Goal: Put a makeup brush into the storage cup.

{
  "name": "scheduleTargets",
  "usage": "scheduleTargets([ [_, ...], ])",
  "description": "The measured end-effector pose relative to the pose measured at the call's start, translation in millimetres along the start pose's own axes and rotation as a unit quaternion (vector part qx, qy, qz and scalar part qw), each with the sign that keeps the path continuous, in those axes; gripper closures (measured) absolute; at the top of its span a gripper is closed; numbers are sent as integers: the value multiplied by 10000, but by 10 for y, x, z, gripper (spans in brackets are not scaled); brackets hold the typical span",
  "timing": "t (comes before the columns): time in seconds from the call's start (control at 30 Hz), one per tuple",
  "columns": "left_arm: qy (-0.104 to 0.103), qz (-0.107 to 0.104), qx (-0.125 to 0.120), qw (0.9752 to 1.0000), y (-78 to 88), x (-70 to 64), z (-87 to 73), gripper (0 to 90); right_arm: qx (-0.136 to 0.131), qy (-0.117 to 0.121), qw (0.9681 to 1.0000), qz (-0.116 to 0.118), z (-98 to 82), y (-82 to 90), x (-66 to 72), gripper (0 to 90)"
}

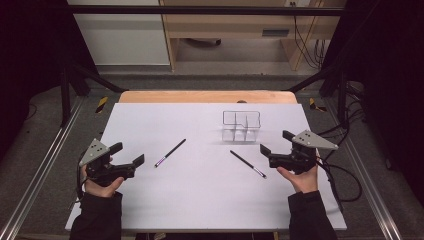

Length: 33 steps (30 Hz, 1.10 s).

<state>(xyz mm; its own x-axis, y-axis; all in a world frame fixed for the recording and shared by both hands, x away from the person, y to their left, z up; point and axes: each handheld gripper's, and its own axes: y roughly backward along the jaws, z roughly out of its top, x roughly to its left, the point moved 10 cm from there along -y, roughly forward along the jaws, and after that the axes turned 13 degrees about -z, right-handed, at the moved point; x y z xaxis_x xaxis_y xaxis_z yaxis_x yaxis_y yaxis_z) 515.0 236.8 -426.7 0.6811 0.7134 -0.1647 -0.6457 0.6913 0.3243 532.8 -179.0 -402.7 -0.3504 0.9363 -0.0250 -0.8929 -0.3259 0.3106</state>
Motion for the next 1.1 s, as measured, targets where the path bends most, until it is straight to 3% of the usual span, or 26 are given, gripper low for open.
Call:
scheduleTargets([
  [0.93, -67, 60, 237, 9997, -59, 4, -91, 61, 201, 79, 9998, -42, -50, -4, -5, 88],
  [1.1, -90, 57, 284, 9995, -70, 1, -102, 60, 350, 180, 9992, -31, -80, -52, 61, 96],
])
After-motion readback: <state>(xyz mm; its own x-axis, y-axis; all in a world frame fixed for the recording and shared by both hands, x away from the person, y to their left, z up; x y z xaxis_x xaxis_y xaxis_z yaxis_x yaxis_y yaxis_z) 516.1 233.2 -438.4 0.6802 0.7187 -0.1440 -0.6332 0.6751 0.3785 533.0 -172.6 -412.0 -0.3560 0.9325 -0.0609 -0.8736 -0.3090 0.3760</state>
